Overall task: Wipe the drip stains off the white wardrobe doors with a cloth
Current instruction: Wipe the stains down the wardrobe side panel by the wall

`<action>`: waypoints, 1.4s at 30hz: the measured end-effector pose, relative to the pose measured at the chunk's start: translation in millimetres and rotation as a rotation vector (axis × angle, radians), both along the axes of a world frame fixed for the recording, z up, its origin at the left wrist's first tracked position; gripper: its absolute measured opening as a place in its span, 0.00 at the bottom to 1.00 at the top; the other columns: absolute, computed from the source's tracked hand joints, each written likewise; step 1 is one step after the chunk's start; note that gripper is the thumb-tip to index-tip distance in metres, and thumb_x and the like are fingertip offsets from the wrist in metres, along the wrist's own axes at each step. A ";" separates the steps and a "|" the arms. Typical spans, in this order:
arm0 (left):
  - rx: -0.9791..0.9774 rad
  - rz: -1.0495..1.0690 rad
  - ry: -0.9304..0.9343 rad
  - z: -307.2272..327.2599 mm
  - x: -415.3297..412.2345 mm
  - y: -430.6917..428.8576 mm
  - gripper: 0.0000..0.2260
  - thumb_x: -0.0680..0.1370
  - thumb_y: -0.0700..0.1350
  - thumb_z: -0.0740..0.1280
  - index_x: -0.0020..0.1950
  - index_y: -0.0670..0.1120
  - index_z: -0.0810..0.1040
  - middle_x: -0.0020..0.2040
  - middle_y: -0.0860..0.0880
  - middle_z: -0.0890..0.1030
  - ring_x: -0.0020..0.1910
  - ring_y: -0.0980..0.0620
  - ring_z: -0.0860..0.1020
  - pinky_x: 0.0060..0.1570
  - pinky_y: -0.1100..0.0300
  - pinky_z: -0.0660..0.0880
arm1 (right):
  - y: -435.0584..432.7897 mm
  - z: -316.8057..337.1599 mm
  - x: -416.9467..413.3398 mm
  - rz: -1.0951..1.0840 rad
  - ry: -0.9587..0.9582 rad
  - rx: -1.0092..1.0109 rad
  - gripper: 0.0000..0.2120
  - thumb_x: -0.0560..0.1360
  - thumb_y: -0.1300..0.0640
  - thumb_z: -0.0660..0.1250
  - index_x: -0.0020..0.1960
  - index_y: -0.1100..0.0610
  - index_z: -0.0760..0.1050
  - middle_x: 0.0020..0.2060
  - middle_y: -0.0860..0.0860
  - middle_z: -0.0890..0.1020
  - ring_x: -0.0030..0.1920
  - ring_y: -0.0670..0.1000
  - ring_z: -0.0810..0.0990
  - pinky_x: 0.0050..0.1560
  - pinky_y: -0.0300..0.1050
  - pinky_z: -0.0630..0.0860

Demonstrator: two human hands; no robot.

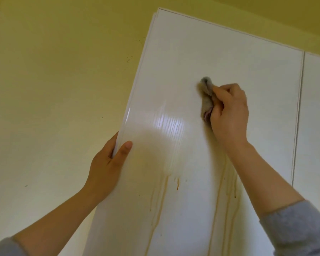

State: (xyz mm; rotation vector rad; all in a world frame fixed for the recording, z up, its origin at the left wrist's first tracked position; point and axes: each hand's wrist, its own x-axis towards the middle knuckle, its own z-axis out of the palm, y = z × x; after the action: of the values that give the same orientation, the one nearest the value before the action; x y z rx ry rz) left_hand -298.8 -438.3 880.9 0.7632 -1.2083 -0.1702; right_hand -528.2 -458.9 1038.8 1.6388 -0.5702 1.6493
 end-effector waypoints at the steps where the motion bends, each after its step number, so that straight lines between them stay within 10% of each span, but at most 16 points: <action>1: 0.000 0.001 -0.001 -0.3 0.5 -0.7 0.21 0.74 0.62 0.57 0.67 0.66 0.70 0.46 0.78 0.76 0.46 0.76 0.75 0.38 0.80 0.68 | -0.3 -15.7 2.2 0.004 0.039 -0.011 0.21 0.76 0.57 0.54 0.63 0.54 0.80 0.48 0.53 0.76 0.48 0.52 0.71 0.48 0.42 0.67; 9: 0.003 0.007 -0.007 -0.7 0.1 -0.2 0.21 0.74 0.63 0.56 0.67 0.65 0.69 0.44 0.78 0.77 0.45 0.78 0.74 0.37 0.81 0.67 | 3.4 -128.0 1.1 -0.026 0.235 -0.003 0.20 0.75 0.63 0.55 0.60 0.58 0.81 0.46 0.54 0.78 0.46 0.51 0.73 0.44 0.48 0.73; 16: 0.017 0.010 -0.011 -0.7 -1.9 4.1 0.18 0.74 0.62 0.56 0.64 0.68 0.68 0.43 0.80 0.75 0.44 0.77 0.74 0.37 0.79 0.68 | 13.8 -15.7 -37.6 -0.055 -0.234 -0.013 0.19 0.75 0.63 0.56 0.61 0.59 0.79 0.49 0.52 0.73 0.52 0.53 0.72 0.48 0.36 0.63; 30: 0.020 0.048 -0.016 -3.4 1.6 -5.3 0.20 0.80 0.60 0.59 0.71 0.60 0.71 0.50 0.66 0.79 0.43 0.76 0.75 0.38 0.76 0.68 | 2.3 -140.3 -41.1 -0.055 0.133 0.056 0.23 0.72 0.64 0.54 0.60 0.58 0.81 0.49 0.51 0.76 0.50 0.48 0.71 0.48 0.41 0.70; 36: 0.015 0.058 -0.020 -4.4 0.9 -4.1 0.22 0.79 0.64 0.60 0.72 0.61 0.71 0.51 0.65 0.79 0.44 0.75 0.75 0.40 0.72 0.66 | 16.1 -42.5 -71.6 -0.055 -0.264 -0.019 0.17 0.75 0.68 0.59 0.58 0.62 0.80 0.48 0.50 0.72 0.49 0.54 0.74 0.46 0.26 0.62; 42: 0.031 0.059 -0.017 -4.9 1.1 -5.1 0.21 0.80 0.63 0.59 0.71 0.61 0.71 0.51 0.66 0.78 0.43 0.77 0.74 0.40 0.72 0.66 | -6.1 -34.3 -83.5 -0.058 -0.184 0.052 0.20 0.76 0.67 0.57 0.63 0.57 0.79 0.50 0.47 0.71 0.53 0.53 0.74 0.51 0.22 0.62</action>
State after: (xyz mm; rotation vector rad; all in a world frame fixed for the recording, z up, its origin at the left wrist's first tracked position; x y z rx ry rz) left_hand -297.7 -443.4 875.9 0.8279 -1.2003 -0.1348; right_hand -611.8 -464.9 1004.5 1.5014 -0.7513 1.7667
